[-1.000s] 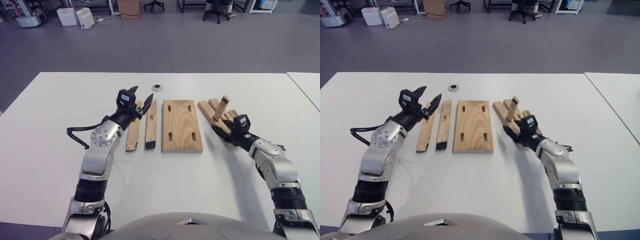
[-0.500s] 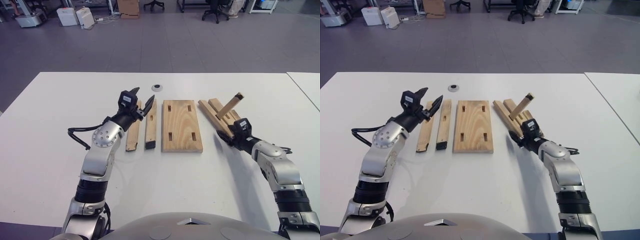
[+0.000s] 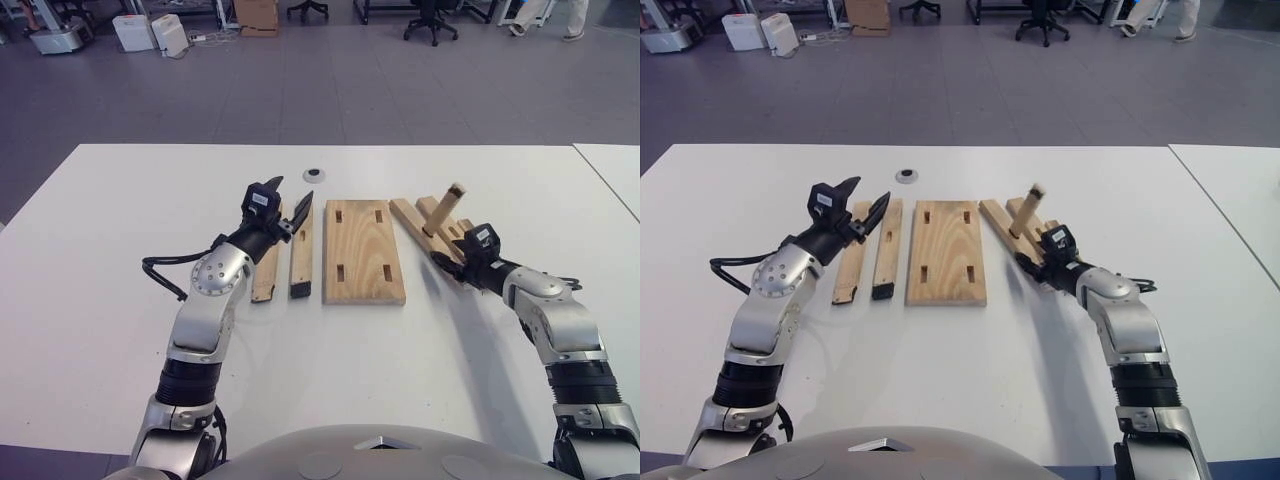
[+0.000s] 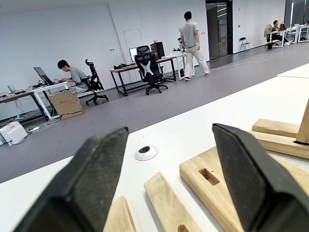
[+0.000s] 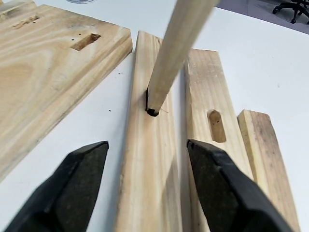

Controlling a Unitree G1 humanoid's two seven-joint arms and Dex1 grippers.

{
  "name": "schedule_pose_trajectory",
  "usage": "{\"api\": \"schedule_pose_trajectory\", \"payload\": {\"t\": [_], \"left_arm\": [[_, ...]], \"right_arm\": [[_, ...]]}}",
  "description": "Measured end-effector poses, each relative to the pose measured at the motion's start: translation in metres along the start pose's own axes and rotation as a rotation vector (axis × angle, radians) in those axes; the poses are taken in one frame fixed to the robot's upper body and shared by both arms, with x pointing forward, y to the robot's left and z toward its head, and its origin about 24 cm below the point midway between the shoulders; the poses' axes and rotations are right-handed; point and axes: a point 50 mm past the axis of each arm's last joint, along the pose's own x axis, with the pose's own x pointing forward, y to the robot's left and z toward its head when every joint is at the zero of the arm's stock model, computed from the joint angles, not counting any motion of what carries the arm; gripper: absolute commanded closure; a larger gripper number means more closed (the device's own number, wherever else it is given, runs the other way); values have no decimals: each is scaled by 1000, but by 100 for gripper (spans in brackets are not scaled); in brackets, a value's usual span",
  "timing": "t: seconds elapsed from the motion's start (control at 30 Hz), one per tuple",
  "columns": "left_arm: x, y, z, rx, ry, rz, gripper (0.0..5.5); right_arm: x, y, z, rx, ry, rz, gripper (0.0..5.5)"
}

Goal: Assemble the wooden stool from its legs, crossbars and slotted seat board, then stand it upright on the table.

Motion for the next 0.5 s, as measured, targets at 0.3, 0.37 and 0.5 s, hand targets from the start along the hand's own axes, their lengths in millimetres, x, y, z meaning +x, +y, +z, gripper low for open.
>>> {"api": "schedule_pose_trajectory", "payload": {"t": [0.3,0.37,0.5], "left_arm": [[1,0,-3,-6,11,1,234],[1,0,-3,-8,11,1,234],[4,-3,-15,-198,79,32,172]], "right_arm": [[11,-5,-13,-9,75,-10,275],[12,-3,-13,-7,77,13,324],[13,-2,-12,3,70,4,339]]}}
